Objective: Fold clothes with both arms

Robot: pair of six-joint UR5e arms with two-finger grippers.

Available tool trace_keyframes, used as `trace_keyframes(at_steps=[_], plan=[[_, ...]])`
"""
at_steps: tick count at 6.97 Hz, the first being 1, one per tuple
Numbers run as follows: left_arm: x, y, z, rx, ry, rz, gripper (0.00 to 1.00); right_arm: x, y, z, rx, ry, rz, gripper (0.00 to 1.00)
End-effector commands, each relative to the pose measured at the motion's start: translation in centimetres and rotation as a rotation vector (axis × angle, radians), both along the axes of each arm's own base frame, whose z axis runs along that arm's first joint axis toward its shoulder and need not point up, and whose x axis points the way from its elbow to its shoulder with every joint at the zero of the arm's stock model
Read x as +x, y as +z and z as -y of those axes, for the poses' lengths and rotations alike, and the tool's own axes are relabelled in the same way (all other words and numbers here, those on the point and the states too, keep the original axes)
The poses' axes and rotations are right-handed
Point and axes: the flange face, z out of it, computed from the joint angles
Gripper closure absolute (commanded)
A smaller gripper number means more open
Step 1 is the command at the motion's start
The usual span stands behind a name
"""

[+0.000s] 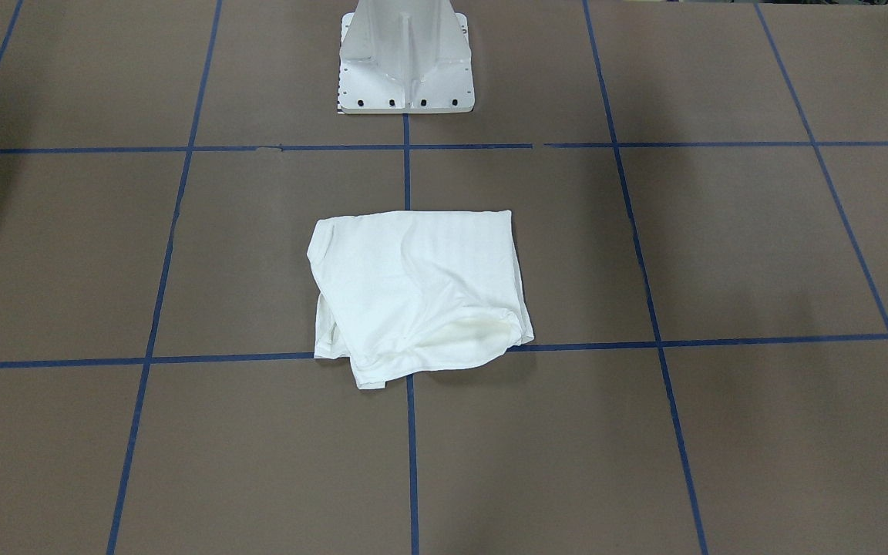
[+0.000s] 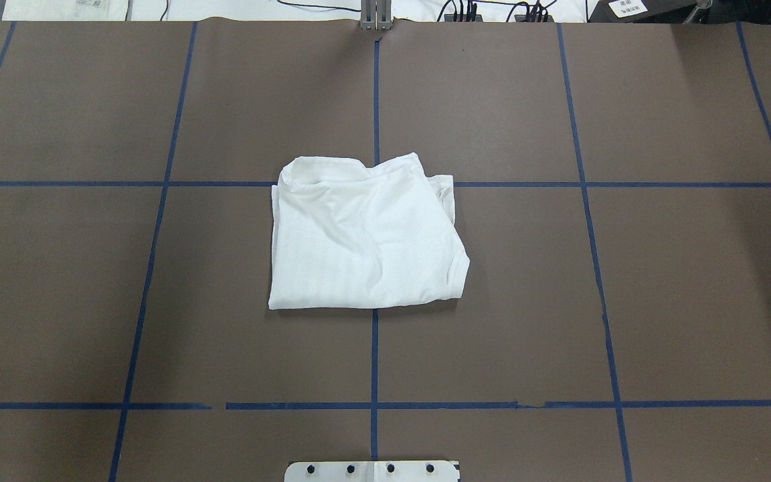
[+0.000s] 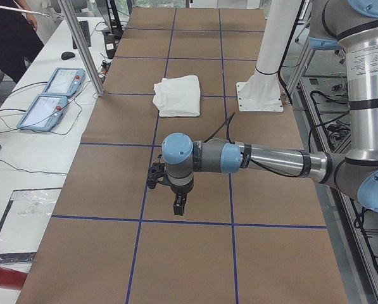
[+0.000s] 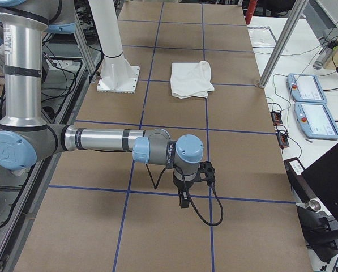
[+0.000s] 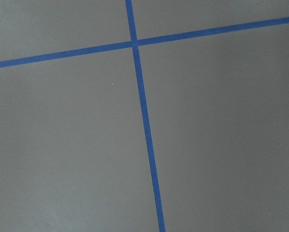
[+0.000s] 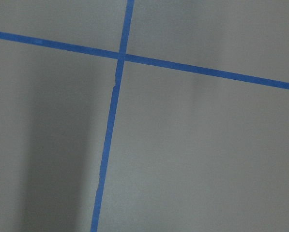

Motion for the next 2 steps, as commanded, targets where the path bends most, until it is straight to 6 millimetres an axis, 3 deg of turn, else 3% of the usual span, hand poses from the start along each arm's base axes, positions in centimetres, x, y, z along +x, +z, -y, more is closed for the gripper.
trace_keyframes(at_steps=[1, 2], plan=[[-0.01, 0.03, -0.03, -0.001, -0.001, 0.001, 0.00, -0.01, 0.16, -0.04, -0.003, 0.000, 0.002, 0.00], [-0.07, 0.11, -0.12, -0.005, -0.002, 0.001, 0.00, -0.01, 0.24, -0.05, -0.005, 0.000, 0.002, 0.00]])
